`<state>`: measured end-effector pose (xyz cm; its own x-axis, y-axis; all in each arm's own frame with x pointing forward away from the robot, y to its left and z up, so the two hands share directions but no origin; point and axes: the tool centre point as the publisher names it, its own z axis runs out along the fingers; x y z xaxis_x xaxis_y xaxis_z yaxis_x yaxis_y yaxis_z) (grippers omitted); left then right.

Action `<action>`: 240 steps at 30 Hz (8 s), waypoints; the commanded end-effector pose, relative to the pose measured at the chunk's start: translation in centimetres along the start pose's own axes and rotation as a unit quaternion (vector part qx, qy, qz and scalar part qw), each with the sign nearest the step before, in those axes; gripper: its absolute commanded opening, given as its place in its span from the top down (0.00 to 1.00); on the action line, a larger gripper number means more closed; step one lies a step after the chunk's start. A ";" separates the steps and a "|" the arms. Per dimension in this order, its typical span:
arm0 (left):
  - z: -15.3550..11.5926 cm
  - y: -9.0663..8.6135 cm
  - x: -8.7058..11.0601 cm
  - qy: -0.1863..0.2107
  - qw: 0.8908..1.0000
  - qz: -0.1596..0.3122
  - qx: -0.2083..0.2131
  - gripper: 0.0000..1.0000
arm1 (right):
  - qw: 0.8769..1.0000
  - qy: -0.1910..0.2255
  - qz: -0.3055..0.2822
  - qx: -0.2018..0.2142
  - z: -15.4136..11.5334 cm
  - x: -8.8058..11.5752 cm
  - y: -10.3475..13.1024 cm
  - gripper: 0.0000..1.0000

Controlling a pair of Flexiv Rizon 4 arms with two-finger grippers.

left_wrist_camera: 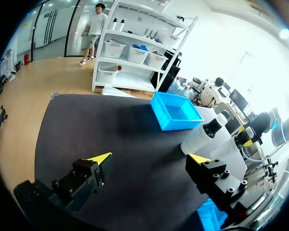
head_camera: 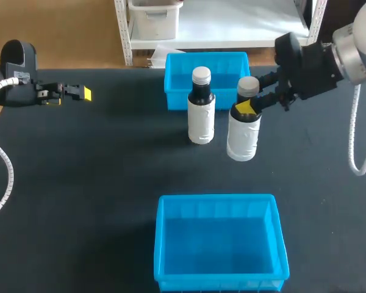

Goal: Pick up the bottle, and place it in the far bin if it is heavy, or in the near bin if it is light.

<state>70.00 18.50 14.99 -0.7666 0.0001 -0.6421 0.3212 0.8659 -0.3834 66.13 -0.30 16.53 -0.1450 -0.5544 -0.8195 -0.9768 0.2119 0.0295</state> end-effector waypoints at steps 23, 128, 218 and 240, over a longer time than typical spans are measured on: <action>0.0 0.0 0.0 0.000 1.000 0.000 0.000 0.00 | 0.997 0.002 0.032 0.065 -6.2 2.9 -1.8 1.00; 0.0 0.0 0.0 0.000 1.000 0.000 0.000 0.00 | 0.999 -0.003 -0.043 -0.021 -6.2 -9.1 -13.8 1.00; 0.0 0.0 0.0 0.000 1.000 0.000 0.000 0.00 | 0.982 -0.009 -0.029 -0.187 15.1 -7.3 -24.5 1.00; 0.0 0.0 0.0 0.000 1.000 0.000 0.000 0.00 | 0.981 0.012 -0.003 -0.191 15.3 -6.2 -25.3 0.00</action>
<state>70.00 18.50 14.99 -0.7666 0.0001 -0.6421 0.3212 0.8659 -0.3834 92.99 10.03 11.85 -0.1348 -0.5666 -0.8129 -0.9581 0.2838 -0.0390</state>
